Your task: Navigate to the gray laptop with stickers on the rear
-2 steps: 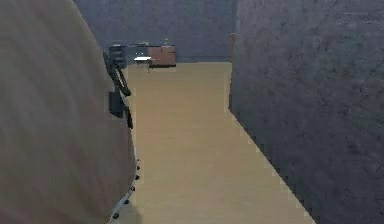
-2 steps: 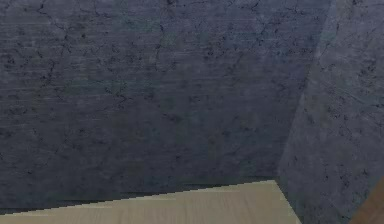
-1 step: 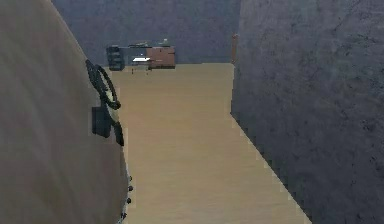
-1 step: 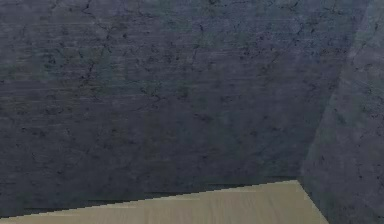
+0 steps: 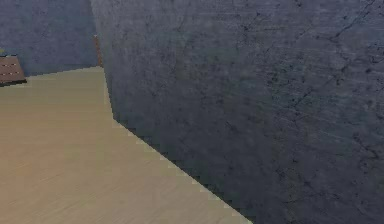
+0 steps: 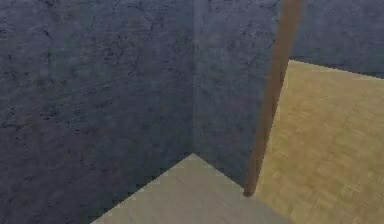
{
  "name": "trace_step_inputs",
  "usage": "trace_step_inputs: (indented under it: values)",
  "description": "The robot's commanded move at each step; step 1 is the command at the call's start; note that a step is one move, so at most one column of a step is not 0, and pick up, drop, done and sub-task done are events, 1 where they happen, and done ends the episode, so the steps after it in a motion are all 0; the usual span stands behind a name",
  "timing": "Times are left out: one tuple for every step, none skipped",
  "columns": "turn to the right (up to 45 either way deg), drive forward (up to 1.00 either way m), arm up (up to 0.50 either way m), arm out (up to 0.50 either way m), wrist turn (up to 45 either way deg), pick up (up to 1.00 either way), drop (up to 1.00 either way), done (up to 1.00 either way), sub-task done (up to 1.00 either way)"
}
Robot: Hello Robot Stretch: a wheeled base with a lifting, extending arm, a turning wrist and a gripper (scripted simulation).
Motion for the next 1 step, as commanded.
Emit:
trace_step_inputs:
  values:
    - [0.0,0.40,0.00,0.00,0.0,0.00,0.00,0.00,0.00]
